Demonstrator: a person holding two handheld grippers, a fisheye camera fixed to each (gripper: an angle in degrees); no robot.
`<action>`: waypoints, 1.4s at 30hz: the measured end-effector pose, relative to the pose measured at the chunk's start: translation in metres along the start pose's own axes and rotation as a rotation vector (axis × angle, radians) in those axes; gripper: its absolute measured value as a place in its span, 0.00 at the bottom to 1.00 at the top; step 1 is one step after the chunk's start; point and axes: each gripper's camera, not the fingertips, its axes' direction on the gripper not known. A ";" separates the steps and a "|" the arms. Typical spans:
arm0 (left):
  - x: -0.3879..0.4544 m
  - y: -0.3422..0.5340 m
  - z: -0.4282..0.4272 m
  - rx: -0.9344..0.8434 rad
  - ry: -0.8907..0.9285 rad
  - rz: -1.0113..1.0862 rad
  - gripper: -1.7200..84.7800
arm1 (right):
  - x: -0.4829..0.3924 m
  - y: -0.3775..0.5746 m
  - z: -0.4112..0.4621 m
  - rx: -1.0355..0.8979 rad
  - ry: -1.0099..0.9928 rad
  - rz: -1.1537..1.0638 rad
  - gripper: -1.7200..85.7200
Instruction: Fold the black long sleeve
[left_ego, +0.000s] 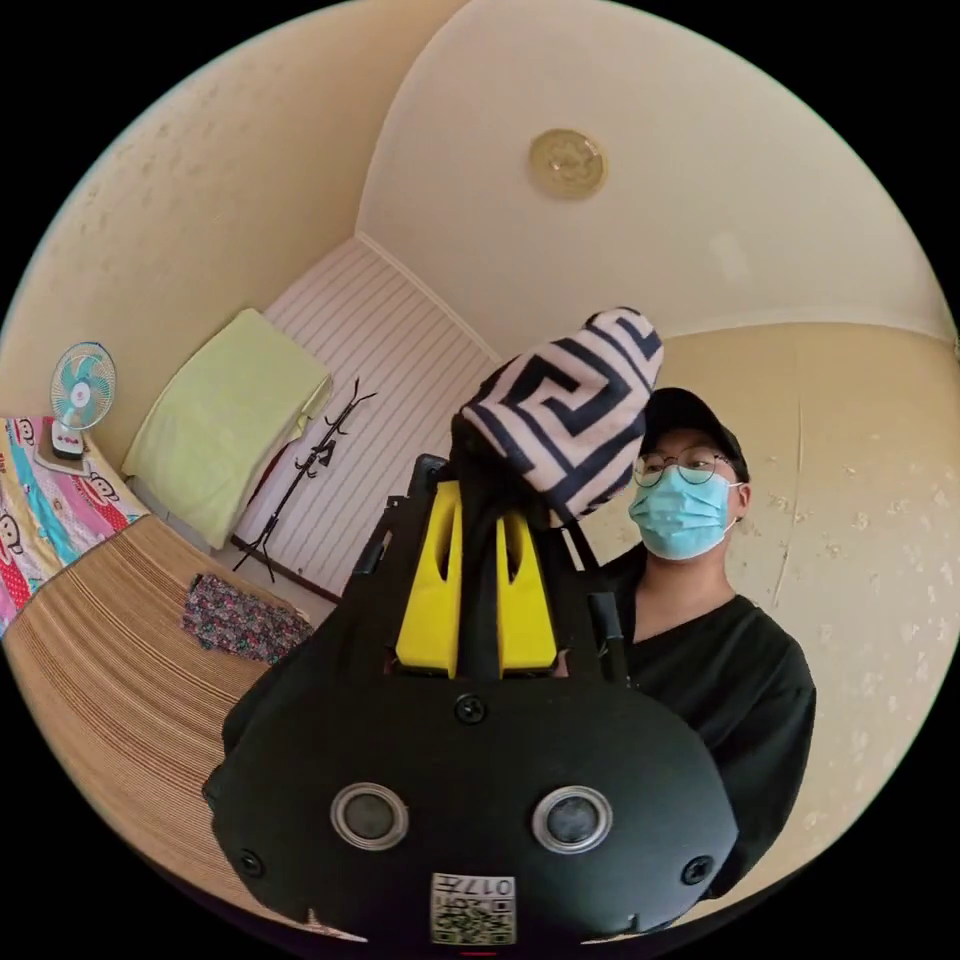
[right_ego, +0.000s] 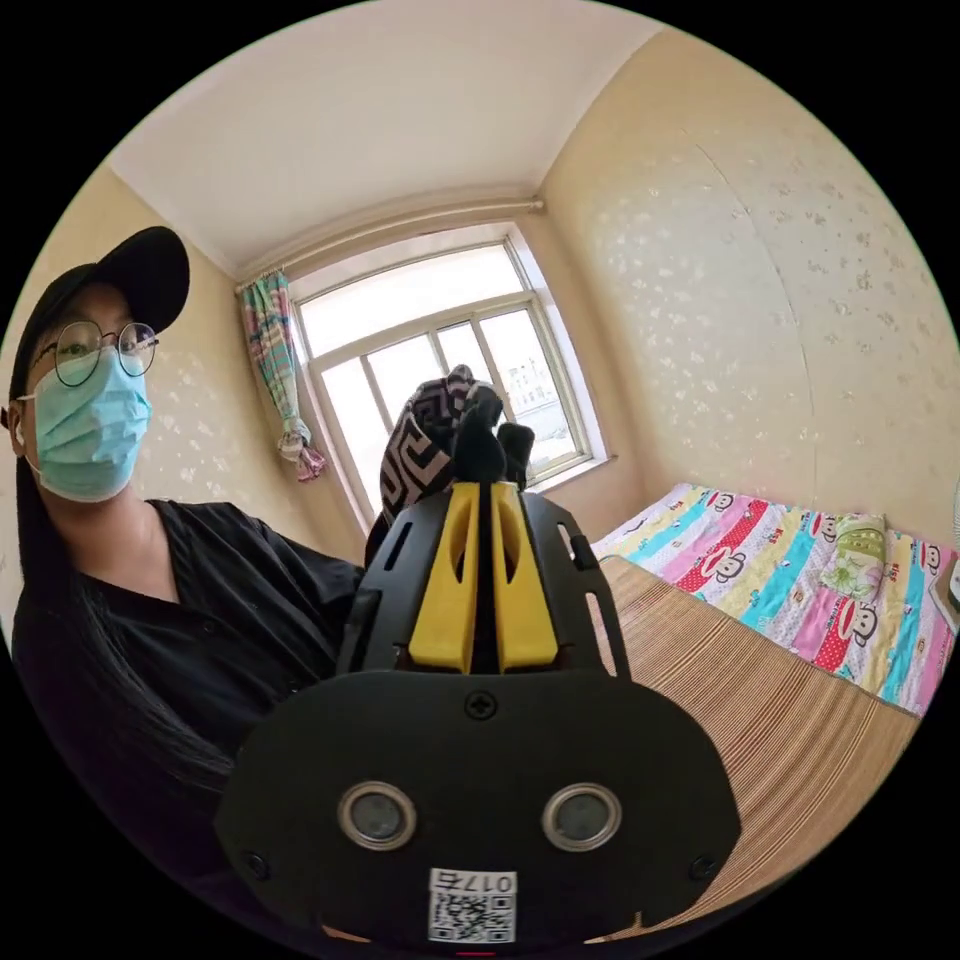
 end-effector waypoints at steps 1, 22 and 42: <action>0.001 0.002 -0.003 -0.004 -0.067 -0.013 0.09 | -0.005 -0.003 -0.011 0.043 0.077 0.001 0.05; 0.021 0.086 0.062 0.051 -0.663 -0.028 0.23 | -0.086 -0.125 -0.071 0.182 0.197 -0.272 0.04; 0.232 0.039 0.014 0.450 -0.588 0.485 0.01 | 0.025 0.029 -0.074 -0.191 -0.057 -0.078 0.04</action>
